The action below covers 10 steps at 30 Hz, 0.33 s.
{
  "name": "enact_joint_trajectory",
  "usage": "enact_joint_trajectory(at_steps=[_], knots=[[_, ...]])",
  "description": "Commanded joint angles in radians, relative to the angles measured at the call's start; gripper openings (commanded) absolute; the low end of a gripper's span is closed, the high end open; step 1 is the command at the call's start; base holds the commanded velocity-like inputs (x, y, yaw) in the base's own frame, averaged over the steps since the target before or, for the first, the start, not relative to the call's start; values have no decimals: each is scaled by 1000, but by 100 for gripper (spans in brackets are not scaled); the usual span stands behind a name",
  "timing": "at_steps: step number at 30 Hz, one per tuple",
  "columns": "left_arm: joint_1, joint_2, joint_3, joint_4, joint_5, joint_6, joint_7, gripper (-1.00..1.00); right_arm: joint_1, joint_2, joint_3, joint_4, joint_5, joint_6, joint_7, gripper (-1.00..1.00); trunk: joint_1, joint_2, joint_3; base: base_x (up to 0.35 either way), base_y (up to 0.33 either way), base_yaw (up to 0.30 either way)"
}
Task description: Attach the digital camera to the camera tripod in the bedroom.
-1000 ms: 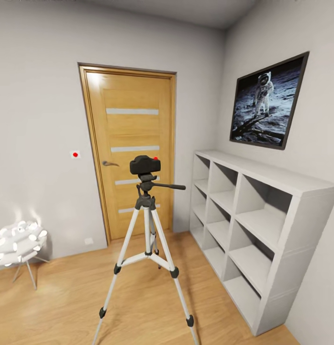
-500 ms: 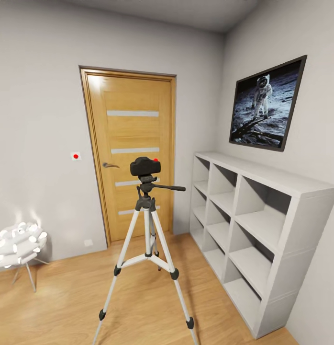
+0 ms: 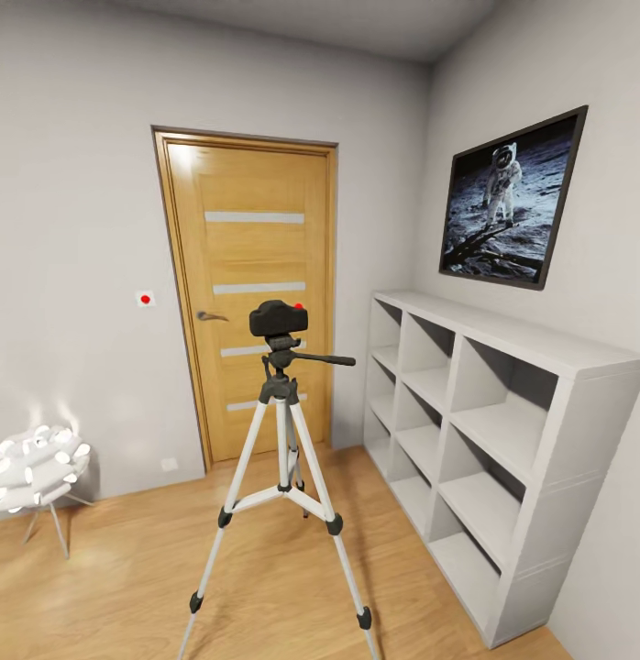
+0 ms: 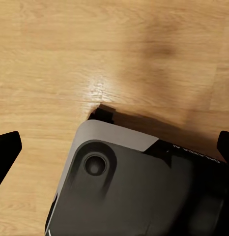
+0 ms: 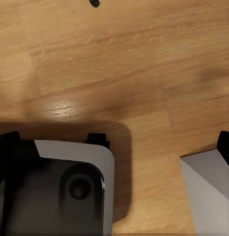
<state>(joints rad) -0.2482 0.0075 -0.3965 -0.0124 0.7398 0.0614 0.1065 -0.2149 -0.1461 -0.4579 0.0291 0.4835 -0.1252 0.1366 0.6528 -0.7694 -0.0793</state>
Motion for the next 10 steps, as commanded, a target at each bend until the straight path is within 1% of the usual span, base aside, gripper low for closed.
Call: enact_joint_trajectory(at_steps=[1, 10], knots=[[-1, 0, -8, -1, 7, 5, 4, 100, -1, -1, -8, 3, 7, -3, 1, 100, 0, -1, -2, 0, 0, 0], [0, 0, -8, -1, 7, 5, 4, 100, -1, 0, -8, 3, 7, 6, 0, 100, 0, -1, -2, 0, 0, 0]])
